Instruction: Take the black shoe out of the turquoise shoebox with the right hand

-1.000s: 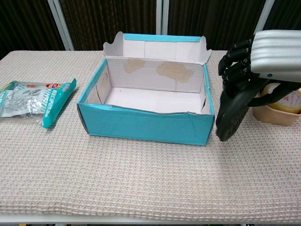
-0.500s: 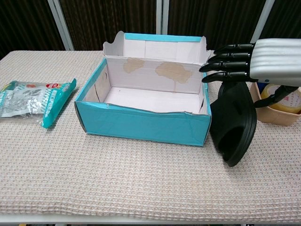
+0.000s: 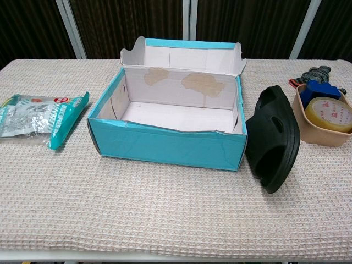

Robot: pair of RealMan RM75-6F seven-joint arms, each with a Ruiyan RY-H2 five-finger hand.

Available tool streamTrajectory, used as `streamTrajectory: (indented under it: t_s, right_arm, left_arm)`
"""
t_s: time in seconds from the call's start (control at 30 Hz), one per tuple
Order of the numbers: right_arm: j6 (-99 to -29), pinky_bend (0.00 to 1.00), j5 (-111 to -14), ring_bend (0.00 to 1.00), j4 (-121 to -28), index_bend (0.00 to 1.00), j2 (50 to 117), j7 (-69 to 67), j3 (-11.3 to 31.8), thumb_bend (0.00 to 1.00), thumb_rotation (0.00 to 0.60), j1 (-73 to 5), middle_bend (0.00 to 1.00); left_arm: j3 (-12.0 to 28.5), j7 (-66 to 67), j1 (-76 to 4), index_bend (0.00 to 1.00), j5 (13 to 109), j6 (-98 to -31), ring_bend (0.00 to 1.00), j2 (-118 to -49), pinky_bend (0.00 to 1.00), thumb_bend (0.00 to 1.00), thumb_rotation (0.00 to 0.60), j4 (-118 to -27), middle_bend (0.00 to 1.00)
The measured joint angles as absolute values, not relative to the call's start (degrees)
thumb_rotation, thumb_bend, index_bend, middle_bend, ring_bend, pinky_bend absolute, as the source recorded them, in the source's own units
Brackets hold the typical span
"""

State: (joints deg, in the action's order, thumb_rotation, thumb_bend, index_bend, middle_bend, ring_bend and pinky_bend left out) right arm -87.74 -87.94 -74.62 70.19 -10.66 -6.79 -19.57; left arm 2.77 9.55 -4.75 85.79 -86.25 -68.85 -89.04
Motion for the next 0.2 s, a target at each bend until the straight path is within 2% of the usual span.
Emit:
streamTrajectory:
  t_s: [0.1, 0.2]
  right_arm:
    - [-89.4, 0.13, -83.43, 0.02, -80.91, 0.1, 66.15, -11.36, -6.53, 0.16, 0.6, -12.94, 0.11]
    - [-91.17, 0.13, -82.66, 0.01, -83.62, 0.1, 63.77, -12.18, -6.32, 0.17, 0.6, -9.76, 0.11]
  left_arm:
    - [2.9, 9.5, -4.91, 0.25, 85.61, -86.09, 0.15, -69.17, 0.14, 0.0, 0.6, -88.6, 0.26]
    - [2.91, 9.41, -4.99, 0.25, 85.53, -85.99, 0.15, -69.53, 0.14, 0.0, 0.6, -88.46, 0.26]
